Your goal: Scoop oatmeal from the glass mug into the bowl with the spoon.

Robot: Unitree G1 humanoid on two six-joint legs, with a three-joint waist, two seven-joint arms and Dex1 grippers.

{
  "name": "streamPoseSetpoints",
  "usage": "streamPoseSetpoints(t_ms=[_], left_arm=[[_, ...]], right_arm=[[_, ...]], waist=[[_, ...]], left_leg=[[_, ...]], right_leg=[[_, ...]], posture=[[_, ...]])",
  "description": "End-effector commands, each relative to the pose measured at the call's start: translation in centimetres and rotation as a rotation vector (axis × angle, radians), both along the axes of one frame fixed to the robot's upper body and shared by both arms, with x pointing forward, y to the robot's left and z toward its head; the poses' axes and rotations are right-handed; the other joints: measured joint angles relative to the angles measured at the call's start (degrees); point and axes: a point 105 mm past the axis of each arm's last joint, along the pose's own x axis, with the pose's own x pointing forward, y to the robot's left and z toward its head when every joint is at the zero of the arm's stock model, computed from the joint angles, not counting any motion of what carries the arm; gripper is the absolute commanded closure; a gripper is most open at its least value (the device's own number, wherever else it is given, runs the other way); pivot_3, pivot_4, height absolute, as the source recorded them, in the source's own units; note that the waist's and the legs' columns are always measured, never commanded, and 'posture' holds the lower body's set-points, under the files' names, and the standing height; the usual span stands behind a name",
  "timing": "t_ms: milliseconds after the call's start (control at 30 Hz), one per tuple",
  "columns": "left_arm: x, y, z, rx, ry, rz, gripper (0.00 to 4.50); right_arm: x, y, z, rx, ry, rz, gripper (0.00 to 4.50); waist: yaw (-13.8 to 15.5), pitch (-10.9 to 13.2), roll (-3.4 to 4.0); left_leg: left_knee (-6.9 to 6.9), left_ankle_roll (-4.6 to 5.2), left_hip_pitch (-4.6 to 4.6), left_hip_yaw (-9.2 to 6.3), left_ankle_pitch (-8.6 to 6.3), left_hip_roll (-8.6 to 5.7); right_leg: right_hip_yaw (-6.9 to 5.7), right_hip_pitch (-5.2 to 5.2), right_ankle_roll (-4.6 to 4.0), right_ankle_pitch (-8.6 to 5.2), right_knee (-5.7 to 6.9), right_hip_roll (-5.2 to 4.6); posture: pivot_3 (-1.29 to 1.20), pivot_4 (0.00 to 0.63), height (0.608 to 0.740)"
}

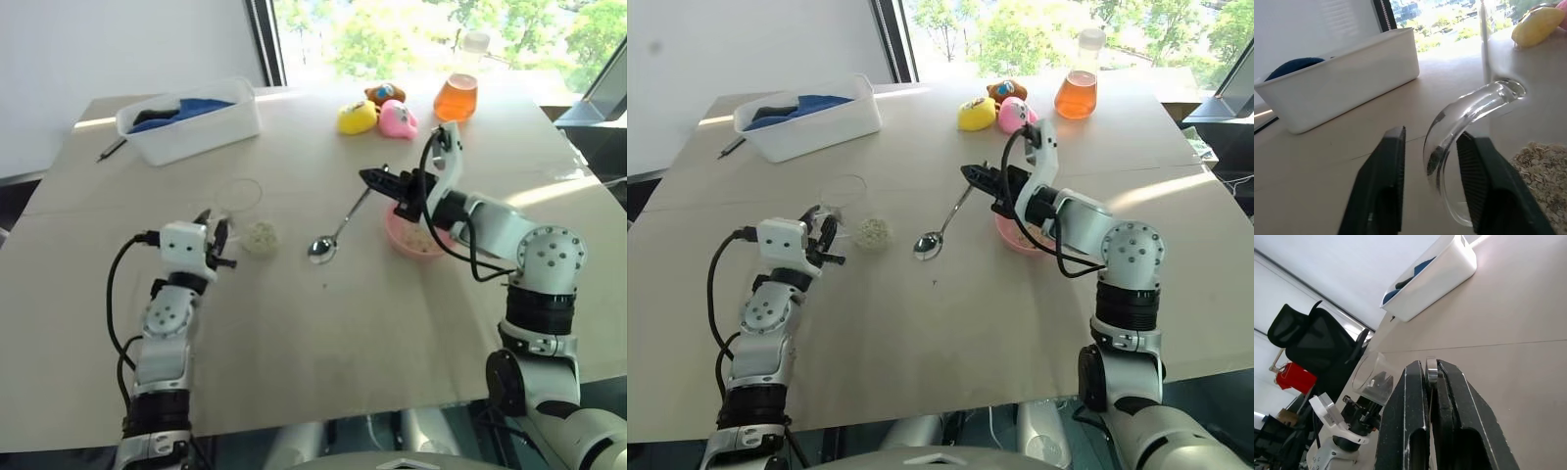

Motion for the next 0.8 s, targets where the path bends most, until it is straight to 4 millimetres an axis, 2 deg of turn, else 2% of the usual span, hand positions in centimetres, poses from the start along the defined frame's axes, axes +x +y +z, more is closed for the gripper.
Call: streamPoseSetpoints(t_ms=[33,467,567,800], left_arm=[[-0.4,0.1,0.1,0.015,-0.005,0.004,3.58],[-0.3,0.0,0.2,-0.012,-0.011,0.007,3.58],[-0.1,0.0,0.3,-0.017,-0.011,0.008,4.19],[0.1,-0.7,0.4,-0.033,0.004,-0.025,4.19]], right_arm=[[-0.3,0.0,1.3,0.022,-0.055,0.007,4.5],[0.0,0.3,1.2,0.019,-0.054,0.012,4.5],[0.0,0.3,1.3,0.019,-0.063,0.013,4.5],[0.1,0.6,2.6,0.03,-0.109,0.01,4.5]], waist=[[-0.07,0.0,0.01],[0.06,0.0,0.01],[0.09,-0.01,0.01],[-0.03,-0.07,0.07]], left_leg=[[0.0,0.0,0.0,0.01,0.0,0.0],[0.04,0.0,-0.01,0.01,0.0,0.0],[0.05,0.0,-0.01,0.01,0.0,0.0],[0.08,0.0,0.0,0.03,0.0,0.0]], right_leg=[[0.01,0.0,0.0,0.0,0.0,0.0],[0.01,0.0,0.02,0.03,0.01,0.01],[0.01,0.0,0.02,0.03,0.01,0.01],[0.05,0.0,0.03,0.08,0.03,0.02]], posture=[[0.0,0.15,0.74],[0.0,0.15,0.74],[0.0,0.15,0.74],[0.0,0.15,0.74]])
